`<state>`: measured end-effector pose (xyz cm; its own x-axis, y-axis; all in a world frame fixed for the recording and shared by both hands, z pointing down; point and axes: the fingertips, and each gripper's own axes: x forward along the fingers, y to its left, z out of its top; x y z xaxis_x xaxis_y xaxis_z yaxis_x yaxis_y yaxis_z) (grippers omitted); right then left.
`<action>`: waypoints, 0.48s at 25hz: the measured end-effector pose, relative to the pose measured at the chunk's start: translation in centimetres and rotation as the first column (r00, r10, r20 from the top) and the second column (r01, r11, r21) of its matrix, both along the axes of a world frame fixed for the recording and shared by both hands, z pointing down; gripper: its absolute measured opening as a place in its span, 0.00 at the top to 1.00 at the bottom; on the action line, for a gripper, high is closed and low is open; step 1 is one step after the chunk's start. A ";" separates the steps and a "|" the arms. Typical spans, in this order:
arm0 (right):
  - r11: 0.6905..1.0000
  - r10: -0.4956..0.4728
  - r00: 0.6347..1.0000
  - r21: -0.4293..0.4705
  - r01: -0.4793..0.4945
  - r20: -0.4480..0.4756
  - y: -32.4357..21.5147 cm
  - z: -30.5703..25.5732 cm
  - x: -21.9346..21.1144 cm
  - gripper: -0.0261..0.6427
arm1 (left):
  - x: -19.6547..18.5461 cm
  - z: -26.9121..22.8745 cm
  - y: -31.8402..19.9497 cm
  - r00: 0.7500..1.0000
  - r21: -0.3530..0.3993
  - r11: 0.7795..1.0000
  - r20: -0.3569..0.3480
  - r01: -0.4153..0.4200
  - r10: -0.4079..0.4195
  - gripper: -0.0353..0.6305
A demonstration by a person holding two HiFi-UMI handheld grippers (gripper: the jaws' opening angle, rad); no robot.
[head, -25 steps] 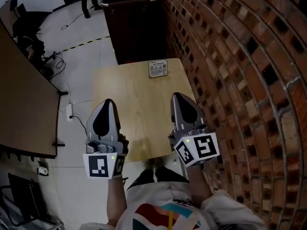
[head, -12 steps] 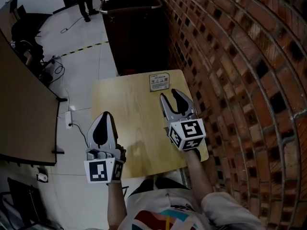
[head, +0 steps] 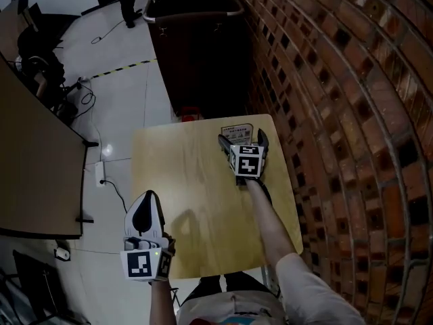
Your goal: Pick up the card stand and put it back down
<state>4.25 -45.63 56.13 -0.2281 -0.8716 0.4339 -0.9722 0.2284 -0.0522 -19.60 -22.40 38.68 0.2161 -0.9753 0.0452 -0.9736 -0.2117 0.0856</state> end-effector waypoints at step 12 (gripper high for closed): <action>0.998 0.020 1.000 -0.065 -0.019 0.016 -3.3 3.2 -0.7 0.10 | -2.5 2.3 -2.9 0.997 -0.038 0.997 -0.036 0.067 -0.068 0.94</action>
